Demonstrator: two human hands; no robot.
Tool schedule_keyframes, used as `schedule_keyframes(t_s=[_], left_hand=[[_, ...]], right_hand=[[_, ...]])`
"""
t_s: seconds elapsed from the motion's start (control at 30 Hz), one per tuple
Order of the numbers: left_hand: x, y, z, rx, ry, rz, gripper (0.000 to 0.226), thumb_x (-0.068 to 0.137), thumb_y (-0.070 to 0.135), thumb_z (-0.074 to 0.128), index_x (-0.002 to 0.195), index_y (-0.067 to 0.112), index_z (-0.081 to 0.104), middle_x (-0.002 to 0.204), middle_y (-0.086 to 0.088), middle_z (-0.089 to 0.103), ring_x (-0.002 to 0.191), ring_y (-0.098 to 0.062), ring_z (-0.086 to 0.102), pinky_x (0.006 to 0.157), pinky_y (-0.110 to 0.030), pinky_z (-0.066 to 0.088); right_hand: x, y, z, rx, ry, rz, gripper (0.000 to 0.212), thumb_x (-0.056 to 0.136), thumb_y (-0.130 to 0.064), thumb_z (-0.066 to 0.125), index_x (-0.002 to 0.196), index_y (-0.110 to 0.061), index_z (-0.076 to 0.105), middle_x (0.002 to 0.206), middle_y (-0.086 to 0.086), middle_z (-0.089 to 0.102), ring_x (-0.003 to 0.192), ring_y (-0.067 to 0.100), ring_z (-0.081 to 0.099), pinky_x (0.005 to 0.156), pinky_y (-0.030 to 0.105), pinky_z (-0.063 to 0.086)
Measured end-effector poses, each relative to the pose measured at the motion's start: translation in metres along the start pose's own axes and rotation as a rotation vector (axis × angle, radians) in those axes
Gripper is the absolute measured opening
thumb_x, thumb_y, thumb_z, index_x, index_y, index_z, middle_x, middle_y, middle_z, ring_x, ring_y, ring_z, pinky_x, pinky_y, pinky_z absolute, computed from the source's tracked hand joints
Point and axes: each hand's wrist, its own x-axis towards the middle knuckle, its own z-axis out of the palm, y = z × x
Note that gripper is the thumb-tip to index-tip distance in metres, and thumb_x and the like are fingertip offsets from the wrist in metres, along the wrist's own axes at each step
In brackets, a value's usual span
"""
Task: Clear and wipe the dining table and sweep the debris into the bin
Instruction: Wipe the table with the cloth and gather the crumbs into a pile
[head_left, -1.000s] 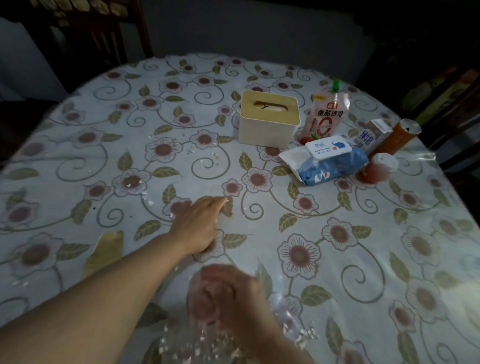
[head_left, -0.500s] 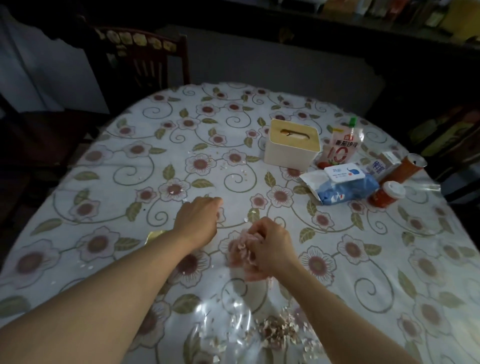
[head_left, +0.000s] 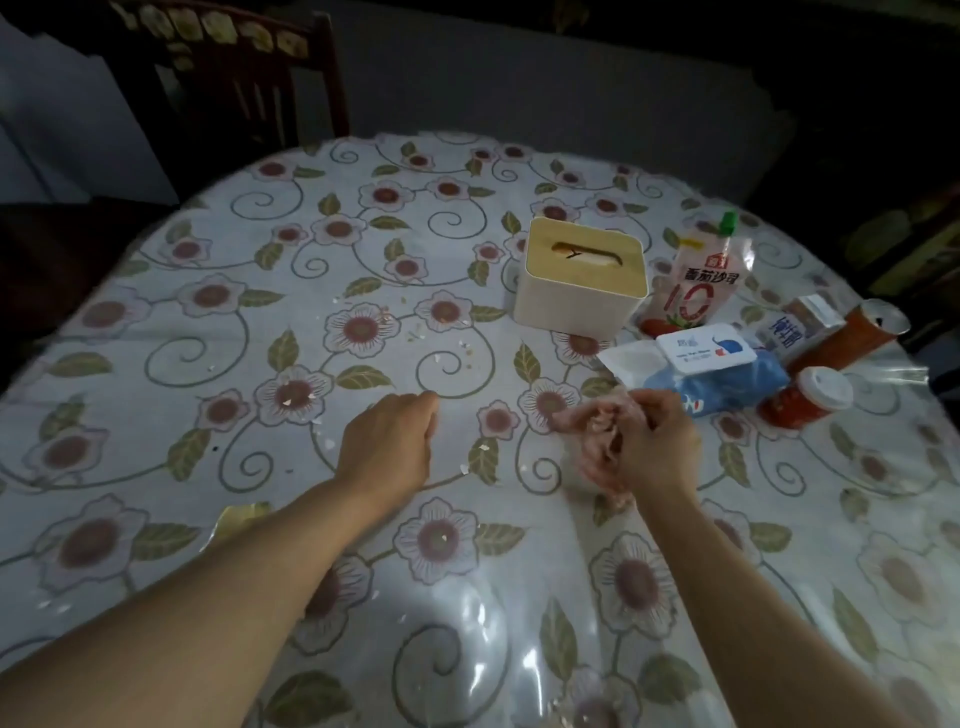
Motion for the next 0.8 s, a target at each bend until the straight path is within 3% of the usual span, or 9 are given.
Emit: schedule_keyframes(t_s=[0.07, 0.13, 0.23, 0.33, 0.43, 0.57, 0.6, 0.7, 0.8], left_hand=[[0.016, 0.003, 0.008, -0.008, -0.039, -0.006, 0.022, 0.080, 0.003, 0.051, 0.095, 0.019, 0.051, 0.098, 0.001, 0.056, 0.093, -0.024, 0.054, 0.064, -0.032, 0.041], [0.032, 0.005, 0.018, 0.028, -0.097, 0.002, 0.040, 0.083, 0.005, 0.050, 0.120, 0.019, 0.050, 0.125, -0.002, 0.053, 0.112, -0.026, 0.050, 0.086, -0.040, 0.045], [0.047, 0.004, 0.032, 0.099, -0.138, 0.016, 0.052, 0.087, 0.007, 0.046, 0.136, 0.022, 0.039, 0.144, 0.001, 0.041, 0.130, -0.022, 0.037, 0.104, -0.044, 0.036], [0.045, -0.003, 0.045, 0.171, -0.186, -0.014, 0.058, 0.092, 0.008, 0.041, 0.145, 0.025, 0.026, 0.156, 0.007, 0.022, 0.141, -0.017, 0.021, 0.110, -0.045, 0.028], [0.041, -0.008, 0.050, 0.179, -0.176, -0.005, 0.061, 0.091, 0.006, 0.040, 0.146, 0.026, 0.025, 0.157, 0.011, 0.018, 0.142, -0.015, 0.018, 0.110, -0.044, 0.029], [0.048, -0.013, 0.045, 0.126, -0.135, 0.052, 0.056, 0.089, 0.004, 0.040, 0.141, 0.023, 0.037, 0.152, 0.009, 0.032, 0.138, -0.015, 0.027, 0.109, -0.040, 0.030], [0.048, -0.014, 0.042, 0.102, -0.132, 0.064, 0.053, 0.089, 0.005, 0.040, 0.140, 0.022, 0.041, 0.150, 0.007, 0.037, 0.136, -0.016, 0.031, 0.108, -0.039, 0.031], [0.048, -0.022, 0.031, 0.026, -0.099, 0.089, 0.046, 0.086, 0.001, 0.045, 0.130, 0.013, 0.054, 0.134, -0.002, 0.055, 0.125, -0.022, 0.045, 0.099, -0.040, 0.040], [0.053, -0.033, 0.022, 0.015, -0.035, 0.092, 0.045, 0.081, -0.004, 0.050, 0.123, 0.009, 0.059, 0.126, -0.007, 0.061, 0.117, -0.026, 0.051, 0.094, -0.040, 0.044]], right_hand=[[0.017, 0.008, 0.007, -0.025, 0.009, -0.007, 0.013, 0.090, -0.015, 0.055, 0.103, -0.017, 0.055, 0.096, 0.003, 0.062, 0.091, 0.025, 0.060, 0.070, 0.028, 0.043], [0.027, 0.015, 0.019, -0.058, -0.100, -0.062, 0.029, 0.086, -0.015, 0.059, 0.114, -0.017, 0.052, 0.103, 0.005, 0.061, 0.092, 0.026, 0.059, 0.074, 0.032, 0.046], [0.032, 0.025, 0.045, -0.130, -0.312, -0.204, 0.028, 0.095, -0.023, 0.044, 0.123, -0.025, 0.047, 0.124, 0.007, 0.057, 0.112, 0.031, 0.055, 0.092, 0.045, 0.047], [0.034, 0.037, 0.062, -0.366, -0.277, -0.351, 0.042, 0.095, -0.011, 0.041, 0.137, -0.015, 0.038, 0.144, 0.008, 0.041, 0.133, 0.026, 0.037, 0.111, 0.041, 0.030], [0.017, 0.038, 0.069, -0.341, -0.292, -0.474, 0.053, 0.091, 0.005, 0.040, 0.139, -0.018, 0.041, 0.148, 0.002, 0.038, 0.140, 0.017, 0.029, 0.118, 0.029, 0.017], [-0.062, 0.045, 0.083, -0.277, -0.641, -0.573, 0.040, 0.086, 0.000, 0.051, 0.120, -0.020, 0.062, 0.128, -0.001, 0.058, 0.121, 0.014, 0.051, 0.101, 0.033, 0.043], [-0.074, 0.052, 0.088, -0.267, -0.688, -0.576, 0.040, 0.087, -0.003, 0.050, 0.119, -0.024, 0.062, 0.127, -0.006, 0.059, 0.119, 0.009, 0.052, 0.101, 0.029, 0.043], [-0.070, 0.062, 0.098, -0.333, -0.789, -0.494, 0.046, 0.102, -0.013, 0.031, 0.132, -0.046, 0.041, 0.139, -0.023, 0.043, 0.126, -0.009, 0.039, 0.104, 0.015, 0.036], [-0.089, 0.028, 0.081, -0.054, -0.818, -0.468, 0.038, 0.094, -0.013, 0.038, 0.117, -0.035, 0.060, 0.112, -0.033, 0.059, 0.106, -0.013, 0.054, 0.093, 0.012, 0.045]])
